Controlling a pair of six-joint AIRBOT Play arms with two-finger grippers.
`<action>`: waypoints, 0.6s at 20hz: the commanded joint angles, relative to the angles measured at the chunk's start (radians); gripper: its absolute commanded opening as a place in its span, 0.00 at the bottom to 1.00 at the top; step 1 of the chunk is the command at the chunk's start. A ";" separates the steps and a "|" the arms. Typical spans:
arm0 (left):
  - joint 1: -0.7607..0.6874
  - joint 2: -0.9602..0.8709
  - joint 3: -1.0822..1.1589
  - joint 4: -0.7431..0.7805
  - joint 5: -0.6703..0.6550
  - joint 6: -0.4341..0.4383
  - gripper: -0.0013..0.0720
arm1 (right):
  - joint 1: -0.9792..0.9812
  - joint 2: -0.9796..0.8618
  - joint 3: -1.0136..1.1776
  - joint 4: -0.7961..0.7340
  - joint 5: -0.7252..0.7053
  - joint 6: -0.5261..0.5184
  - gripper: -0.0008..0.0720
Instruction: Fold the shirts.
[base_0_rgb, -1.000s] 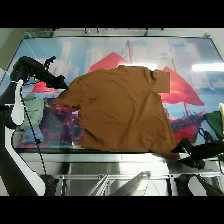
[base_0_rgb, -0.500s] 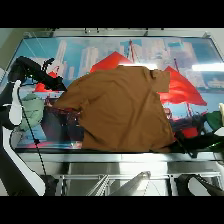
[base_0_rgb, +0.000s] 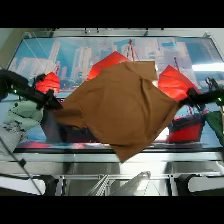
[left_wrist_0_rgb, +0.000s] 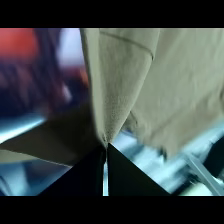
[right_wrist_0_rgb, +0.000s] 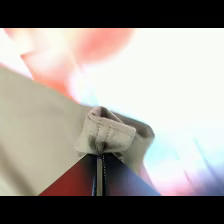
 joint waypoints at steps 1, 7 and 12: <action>-0.046 0.200 -0.360 -0.007 -0.061 -0.082 0.04 | 0.066 -0.326 0.404 0.097 0.038 -0.028 0.04; -0.148 0.416 -0.621 -0.010 -0.215 -0.138 0.08 | 0.123 -0.472 0.805 0.090 0.089 -0.016 0.25; -0.048 0.474 -0.559 -0.009 -0.306 -0.137 1.00 | 0.069 -0.443 0.806 0.092 0.232 -0.051 0.61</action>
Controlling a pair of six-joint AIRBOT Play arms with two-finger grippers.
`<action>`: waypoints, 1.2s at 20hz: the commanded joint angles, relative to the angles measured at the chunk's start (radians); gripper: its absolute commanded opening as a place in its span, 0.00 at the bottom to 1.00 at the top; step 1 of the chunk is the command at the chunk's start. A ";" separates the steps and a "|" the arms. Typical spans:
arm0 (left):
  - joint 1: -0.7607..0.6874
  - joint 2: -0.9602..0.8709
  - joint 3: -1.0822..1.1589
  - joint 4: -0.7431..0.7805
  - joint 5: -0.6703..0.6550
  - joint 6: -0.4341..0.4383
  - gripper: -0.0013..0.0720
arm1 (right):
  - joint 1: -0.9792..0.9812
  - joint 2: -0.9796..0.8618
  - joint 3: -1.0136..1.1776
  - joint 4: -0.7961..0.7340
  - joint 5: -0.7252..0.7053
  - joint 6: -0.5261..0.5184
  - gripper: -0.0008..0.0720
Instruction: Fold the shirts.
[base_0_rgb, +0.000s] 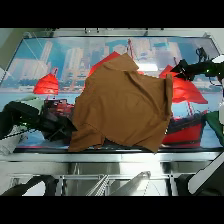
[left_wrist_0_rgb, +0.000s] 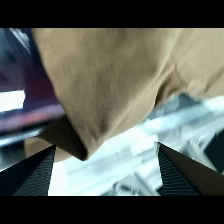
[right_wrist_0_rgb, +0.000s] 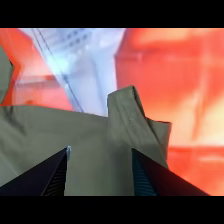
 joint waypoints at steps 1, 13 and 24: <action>0.072 0.035 0.049 0.000 -0.121 -0.008 1.00 | -0.040 0.003 0.027 0.004 0.129 -0.024 0.61; -0.078 -0.547 0.663 -0.001 -0.187 0.082 0.98 | -0.124 0.156 -0.207 -0.117 0.316 0.022 0.53; -0.186 -0.809 1.043 0.010 -0.056 0.028 0.72 | -0.092 0.146 -0.208 -0.114 0.178 0.013 0.73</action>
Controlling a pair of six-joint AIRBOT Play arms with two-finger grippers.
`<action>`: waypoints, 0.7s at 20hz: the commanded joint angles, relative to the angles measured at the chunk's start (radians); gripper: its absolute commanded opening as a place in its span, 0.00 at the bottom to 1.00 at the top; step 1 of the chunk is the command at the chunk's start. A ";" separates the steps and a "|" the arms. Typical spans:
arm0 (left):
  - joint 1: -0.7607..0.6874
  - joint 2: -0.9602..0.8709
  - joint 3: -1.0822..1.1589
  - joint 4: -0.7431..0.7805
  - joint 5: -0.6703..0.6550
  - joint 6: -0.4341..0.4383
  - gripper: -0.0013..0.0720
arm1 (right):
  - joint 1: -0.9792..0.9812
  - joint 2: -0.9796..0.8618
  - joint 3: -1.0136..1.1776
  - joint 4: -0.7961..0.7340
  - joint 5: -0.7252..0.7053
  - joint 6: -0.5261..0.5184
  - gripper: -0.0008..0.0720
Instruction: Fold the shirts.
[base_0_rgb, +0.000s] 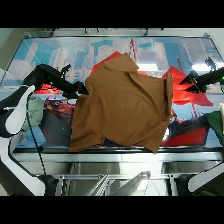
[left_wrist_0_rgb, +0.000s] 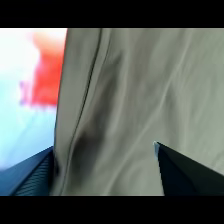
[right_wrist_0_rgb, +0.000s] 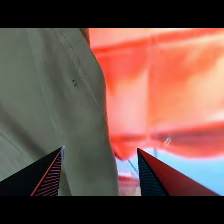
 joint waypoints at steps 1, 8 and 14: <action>-0.009 -0.058 0.111 0.000 0.046 -0.030 0.54 | 0.002 -0.006 -0.001 -0.002 -0.023 -0.007 0.73; 0.008 -0.060 0.121 0.003 0.226 0.008 0.02 | -0.031 0.004 -0.019 -0.013 0.256 0.017 0.66; 0.162 0.010 0.119 0.185 0.323 -0.008 0.03 | -0.031 0.247 -0.316 -0.076 0.193 -0.007 0.64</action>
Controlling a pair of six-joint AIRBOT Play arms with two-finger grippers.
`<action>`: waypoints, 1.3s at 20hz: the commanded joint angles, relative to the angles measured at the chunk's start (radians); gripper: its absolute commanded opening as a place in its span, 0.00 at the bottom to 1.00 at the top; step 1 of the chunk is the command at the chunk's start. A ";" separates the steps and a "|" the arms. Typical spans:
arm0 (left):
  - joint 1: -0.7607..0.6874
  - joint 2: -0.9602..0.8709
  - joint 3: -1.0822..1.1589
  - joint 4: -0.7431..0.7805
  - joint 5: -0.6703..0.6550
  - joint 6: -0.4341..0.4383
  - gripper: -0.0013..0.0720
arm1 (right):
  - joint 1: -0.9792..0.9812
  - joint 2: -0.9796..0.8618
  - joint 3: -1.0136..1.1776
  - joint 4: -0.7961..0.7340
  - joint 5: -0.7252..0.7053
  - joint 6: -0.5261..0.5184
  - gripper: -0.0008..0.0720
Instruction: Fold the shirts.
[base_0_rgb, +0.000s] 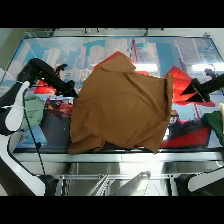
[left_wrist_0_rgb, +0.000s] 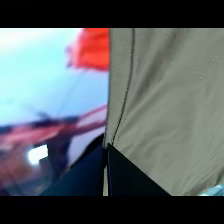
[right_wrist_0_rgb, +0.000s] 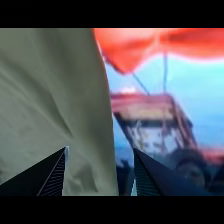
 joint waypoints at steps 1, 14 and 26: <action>0.110 0.043 -0.011 0.087 0.097 -0.022 0.03 | 0.000 0.142 -0.175 -0.035 -0.047 -0.019 0.64; 0.340 0.490 -0.728 -0.004 -0.273 -0.002 1.00 | 0.095 0.183 -0.399 0.312 -0.421 -0.172 0.65; 0.230 0.092 -0.227 -0.114 -0.362 0.014 0.72 | 0.114 0.076 -0.353 0.602 -0.559 -0.348 0.65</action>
